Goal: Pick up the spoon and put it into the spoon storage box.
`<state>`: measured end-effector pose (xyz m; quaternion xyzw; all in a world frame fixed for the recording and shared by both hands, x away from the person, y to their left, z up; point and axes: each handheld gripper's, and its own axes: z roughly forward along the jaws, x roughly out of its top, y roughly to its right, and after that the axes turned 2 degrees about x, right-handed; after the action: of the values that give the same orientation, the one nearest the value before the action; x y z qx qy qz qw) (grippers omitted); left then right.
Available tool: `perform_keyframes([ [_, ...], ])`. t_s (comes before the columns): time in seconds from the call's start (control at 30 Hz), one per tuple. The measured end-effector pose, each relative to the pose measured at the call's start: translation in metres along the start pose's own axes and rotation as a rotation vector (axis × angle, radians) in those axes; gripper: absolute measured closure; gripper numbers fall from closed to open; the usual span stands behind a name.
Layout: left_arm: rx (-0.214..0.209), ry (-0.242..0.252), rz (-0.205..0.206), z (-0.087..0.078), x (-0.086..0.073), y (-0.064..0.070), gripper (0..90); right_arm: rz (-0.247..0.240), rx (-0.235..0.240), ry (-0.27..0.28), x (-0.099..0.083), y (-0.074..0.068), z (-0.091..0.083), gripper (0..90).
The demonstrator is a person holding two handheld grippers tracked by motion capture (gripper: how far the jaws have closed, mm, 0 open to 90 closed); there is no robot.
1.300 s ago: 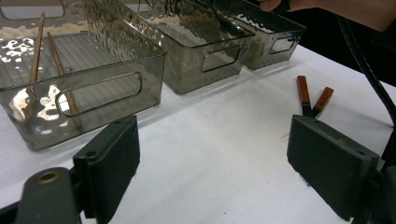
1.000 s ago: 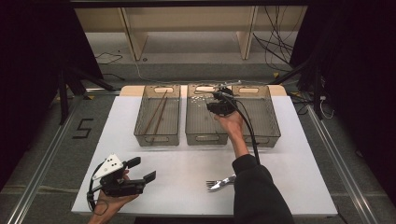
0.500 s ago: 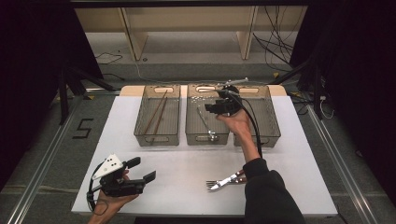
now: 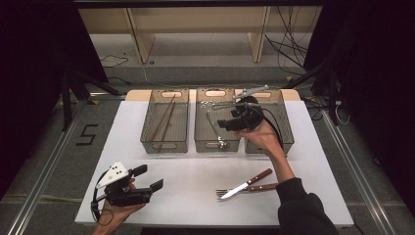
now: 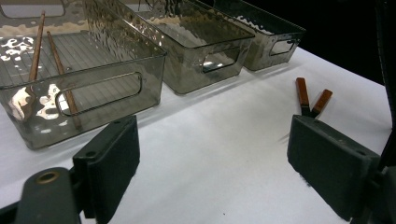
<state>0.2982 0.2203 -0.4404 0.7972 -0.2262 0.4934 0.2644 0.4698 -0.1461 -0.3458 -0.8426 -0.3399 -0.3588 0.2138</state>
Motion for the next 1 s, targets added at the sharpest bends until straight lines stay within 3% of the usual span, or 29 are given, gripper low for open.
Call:
perform_keyframes([
  [0.67,-0.01,0.006,-0.007,0.0,0.0,0.0,16.1,-0.064,0.045,-0.038,-0.036,-0.017,-0.027,25.8],
  [1.0,-0.012,0.01,-0.013,0.001,0.0,-0.001,16.0,-0.086,0.046,-0.084,-0.061,-0.016,-0.032,25.3],
])
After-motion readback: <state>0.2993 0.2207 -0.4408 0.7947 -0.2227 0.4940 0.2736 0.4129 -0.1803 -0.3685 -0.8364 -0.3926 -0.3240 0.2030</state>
